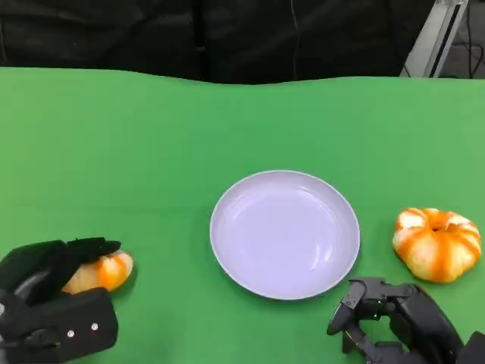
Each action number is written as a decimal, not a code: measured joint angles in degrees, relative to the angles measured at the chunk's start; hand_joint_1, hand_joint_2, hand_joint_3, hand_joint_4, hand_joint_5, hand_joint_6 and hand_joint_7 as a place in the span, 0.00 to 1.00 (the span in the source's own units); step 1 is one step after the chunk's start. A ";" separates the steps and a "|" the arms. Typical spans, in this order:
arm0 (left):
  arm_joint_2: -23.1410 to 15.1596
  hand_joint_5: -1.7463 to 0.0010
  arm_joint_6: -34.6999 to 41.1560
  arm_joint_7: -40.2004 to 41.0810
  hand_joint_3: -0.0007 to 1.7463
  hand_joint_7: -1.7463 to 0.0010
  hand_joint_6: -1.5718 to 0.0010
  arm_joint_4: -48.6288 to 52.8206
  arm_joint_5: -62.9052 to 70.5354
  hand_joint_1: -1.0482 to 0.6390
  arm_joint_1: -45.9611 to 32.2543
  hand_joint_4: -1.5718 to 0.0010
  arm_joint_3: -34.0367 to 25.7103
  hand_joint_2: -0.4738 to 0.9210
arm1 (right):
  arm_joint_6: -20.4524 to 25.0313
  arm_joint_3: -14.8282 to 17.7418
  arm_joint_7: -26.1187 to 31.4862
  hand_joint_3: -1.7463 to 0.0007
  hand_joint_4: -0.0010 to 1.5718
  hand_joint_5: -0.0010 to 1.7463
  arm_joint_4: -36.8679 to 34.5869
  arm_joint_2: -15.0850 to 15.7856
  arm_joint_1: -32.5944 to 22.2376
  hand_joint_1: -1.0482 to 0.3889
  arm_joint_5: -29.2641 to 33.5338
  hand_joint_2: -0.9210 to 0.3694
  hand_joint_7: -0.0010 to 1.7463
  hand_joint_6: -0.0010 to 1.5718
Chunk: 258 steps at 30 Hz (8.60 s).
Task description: Grasp the bread from the table and place it into the plate.
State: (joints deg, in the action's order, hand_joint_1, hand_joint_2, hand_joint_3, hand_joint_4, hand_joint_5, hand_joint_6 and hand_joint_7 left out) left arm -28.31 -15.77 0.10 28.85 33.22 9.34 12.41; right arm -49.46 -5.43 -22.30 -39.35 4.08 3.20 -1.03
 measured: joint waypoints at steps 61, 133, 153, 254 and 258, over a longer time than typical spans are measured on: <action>13.09 0.00 0.11 12.82 0.01 0.00 0.71 -27.08 7.09 0.58 -1.51 0.62 6.13 0.94 | -0.31 -0.28 1.17 0.45 0.52 0.86 -1.05 -0.61 0.43 0.64 1.15 0.24 0.67 0.54; 22.27 1.00 -3.58 -3.46 0.41 1.00 0.86 10.94 1.57 0.05 25.86 0.81 16.22 1.00 | 0.01 -1.98 3.25 0.44 0.51 0.82 0.10 -0.64 -0.54 0.64 2.36 0.24 0.66 0.55; 21.34 1.00 -5.40 -15.31 0.49 1.00 0.87 6.53 -13.56 0.04 22.95 0.82 9.63 1.00 | -0.11 -2.00 4.40 0.46 0.53 0.82 0.08 -0.47 -0.48 0.62 3.78 0.23 0.65 0.55; 33.97 0.81 -15.77 -29.47 0.31 0.95 0.15 -7.46 -45.20 0.61 -17.31 0.13 -12.04 0.96 | -0.88 -1.91 2.56 0.44 0.50 0.86 -0.98 -0.50 0.23 0.63 2.23 0.24 0.68 0.54; 33.93 0.52 -18.66 -29.49 0.39 0.97 0.09 -5.53 -44.48 0.60 -16.11 0.25 -11.40 0.90 | -0.88 -1.91 2.56 0.45 0.50 0.86 -0.59 -0.50 0.18 0.63 2.23 0.23 0.68 0.54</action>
State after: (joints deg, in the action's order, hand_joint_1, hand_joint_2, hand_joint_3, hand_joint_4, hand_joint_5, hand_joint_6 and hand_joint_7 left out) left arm 5.62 -34.43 -29.39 23.31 -11.25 -6.76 1.01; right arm -50.34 -7.34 -19.74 -39.93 3.57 3.37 1.20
